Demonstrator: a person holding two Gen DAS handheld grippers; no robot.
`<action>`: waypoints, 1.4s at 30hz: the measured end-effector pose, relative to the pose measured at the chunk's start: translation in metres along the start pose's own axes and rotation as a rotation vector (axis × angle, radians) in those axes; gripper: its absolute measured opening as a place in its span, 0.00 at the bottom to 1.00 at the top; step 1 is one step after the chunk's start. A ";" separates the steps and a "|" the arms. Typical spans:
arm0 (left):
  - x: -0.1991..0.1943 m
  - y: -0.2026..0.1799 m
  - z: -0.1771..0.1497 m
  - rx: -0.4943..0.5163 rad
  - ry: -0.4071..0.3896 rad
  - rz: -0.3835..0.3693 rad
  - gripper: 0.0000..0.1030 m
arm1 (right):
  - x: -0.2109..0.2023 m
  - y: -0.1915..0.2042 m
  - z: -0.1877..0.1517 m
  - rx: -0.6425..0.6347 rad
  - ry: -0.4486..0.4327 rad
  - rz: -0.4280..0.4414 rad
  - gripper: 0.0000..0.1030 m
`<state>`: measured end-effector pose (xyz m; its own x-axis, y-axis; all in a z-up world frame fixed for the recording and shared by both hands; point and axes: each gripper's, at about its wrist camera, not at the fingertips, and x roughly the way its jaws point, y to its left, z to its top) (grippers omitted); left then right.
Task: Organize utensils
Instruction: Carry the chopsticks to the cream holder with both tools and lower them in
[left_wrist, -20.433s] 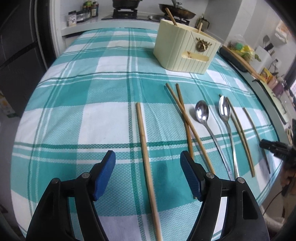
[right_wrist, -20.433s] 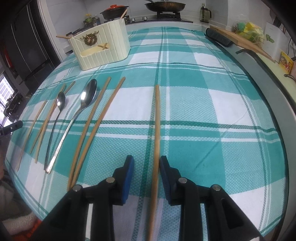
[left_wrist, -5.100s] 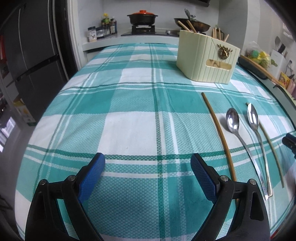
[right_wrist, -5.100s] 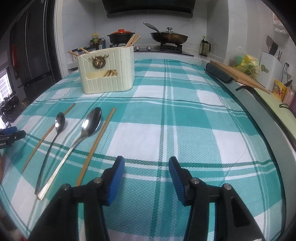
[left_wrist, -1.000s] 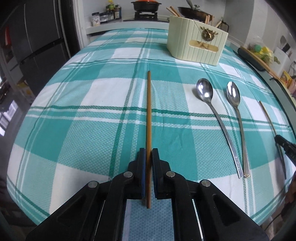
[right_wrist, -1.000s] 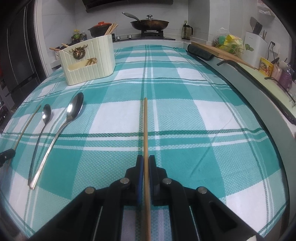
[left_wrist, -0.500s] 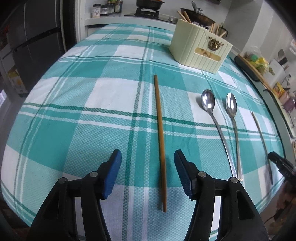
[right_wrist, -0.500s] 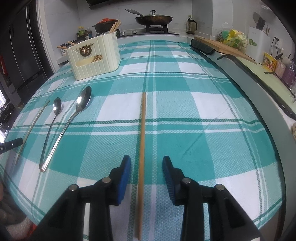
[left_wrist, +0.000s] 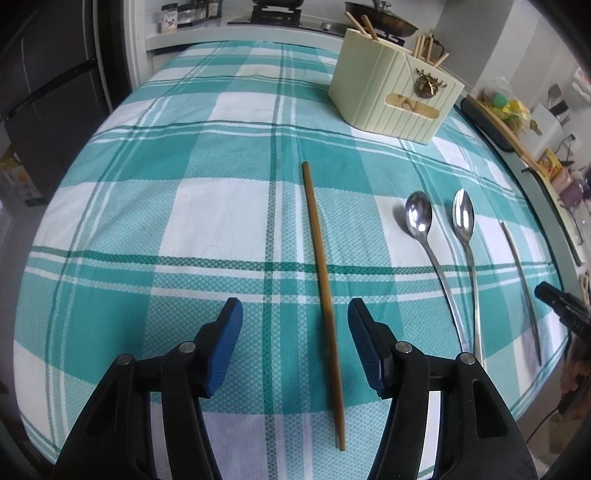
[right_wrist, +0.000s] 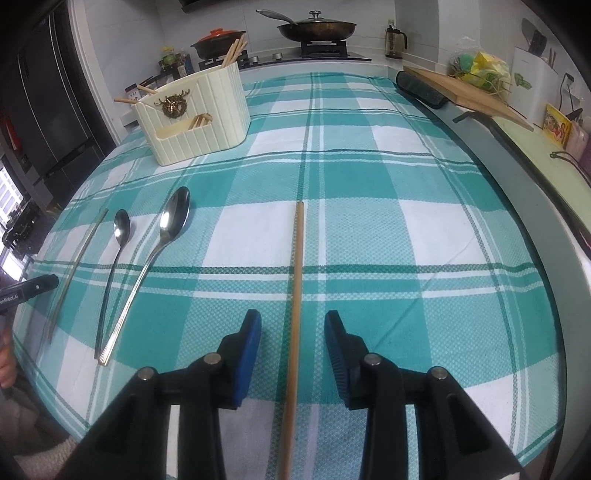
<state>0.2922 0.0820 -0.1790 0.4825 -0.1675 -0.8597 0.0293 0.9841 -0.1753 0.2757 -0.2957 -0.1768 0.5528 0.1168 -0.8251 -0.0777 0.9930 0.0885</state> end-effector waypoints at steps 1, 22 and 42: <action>0.001 0.001 0.004 0.005 0.006 -0.002 0.60 | 0.001 0.001 0.002 -0.007 0.008 -0.001 0.35; 0.066 -0.023 0.079 0.148 0.138 0.083 0.54 | 0.060 0.005 0.054 -0.127 0.107 -0.050 0.35; -0.044 -0.030 0.097 0.083 -0.153 -0.009 0.04 | -0.002 -0.007 0.103 0.018 -0.087 0.070 0.06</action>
<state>0.3549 0.0655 -0.0893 0.6092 -0.1713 -0.7743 0.1028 0.9852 -0.1370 0.3603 -0.3015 -0.1180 0.6164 0.1861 -0.7651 -0.1041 0.9824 0.1551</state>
